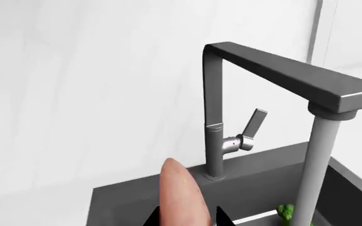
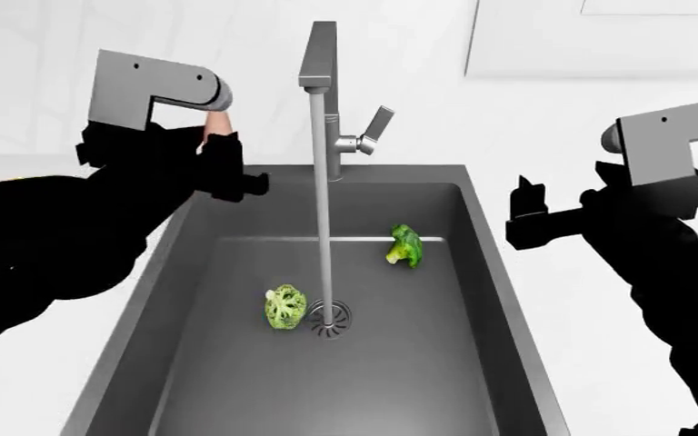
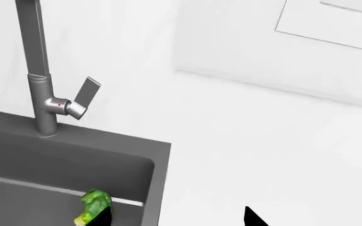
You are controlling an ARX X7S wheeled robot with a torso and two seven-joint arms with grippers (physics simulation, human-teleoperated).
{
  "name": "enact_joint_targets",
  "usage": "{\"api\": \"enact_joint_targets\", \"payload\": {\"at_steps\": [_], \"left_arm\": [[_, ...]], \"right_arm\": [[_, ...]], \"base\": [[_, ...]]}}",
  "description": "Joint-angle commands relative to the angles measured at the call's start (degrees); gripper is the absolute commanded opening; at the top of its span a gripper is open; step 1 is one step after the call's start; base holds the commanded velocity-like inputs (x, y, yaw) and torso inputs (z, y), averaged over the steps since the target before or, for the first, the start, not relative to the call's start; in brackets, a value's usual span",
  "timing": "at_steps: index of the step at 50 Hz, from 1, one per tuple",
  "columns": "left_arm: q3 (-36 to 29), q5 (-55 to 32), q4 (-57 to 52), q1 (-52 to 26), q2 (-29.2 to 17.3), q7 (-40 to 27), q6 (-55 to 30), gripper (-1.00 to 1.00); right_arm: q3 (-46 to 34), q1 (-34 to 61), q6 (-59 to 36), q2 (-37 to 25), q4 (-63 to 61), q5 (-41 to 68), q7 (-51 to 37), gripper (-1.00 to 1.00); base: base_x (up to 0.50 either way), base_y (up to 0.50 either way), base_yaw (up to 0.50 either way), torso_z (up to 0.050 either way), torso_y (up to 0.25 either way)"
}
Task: Pick the sweet potatos and broccolis from the sink and place them in one bowl. Place the broccoli in the other bowl. Then turn off the sink faucet.
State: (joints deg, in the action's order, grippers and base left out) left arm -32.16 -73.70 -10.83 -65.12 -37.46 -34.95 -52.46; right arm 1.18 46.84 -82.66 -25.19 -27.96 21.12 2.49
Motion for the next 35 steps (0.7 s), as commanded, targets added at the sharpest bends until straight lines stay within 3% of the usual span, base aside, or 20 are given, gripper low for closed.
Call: {"api": "enact_joint_targets", "payload": {"at_steps": [1,25,35], "left_arm": [[0.47,2.61,0.53,-1.11,-0.40,4.22,3.38,-1.00],[0.55,3.34,1.29,-1.75,0.04,3.90,4.13,-1.00],[0.46,3.26,1.04,-1.22,-0.14,3.85,4.28,-1.00]], "right_arm": [[-5.03,11.38,0.21,-2.32,6.40,-1.19,1.54,1.00],[-5.97,6.26,3.43,-2.80,4.67,-0.76,1.47,1.00],[-4.90,6.17,3.02,-2.62,4.47,-0.56,0.95,1.00]], "base": [[0.00,0.00,0.00,0.000,0.000],[0.00,0.00,0.00,0.000,0.000],[0.21,0.16,0.00,0.000,0.000]]}}
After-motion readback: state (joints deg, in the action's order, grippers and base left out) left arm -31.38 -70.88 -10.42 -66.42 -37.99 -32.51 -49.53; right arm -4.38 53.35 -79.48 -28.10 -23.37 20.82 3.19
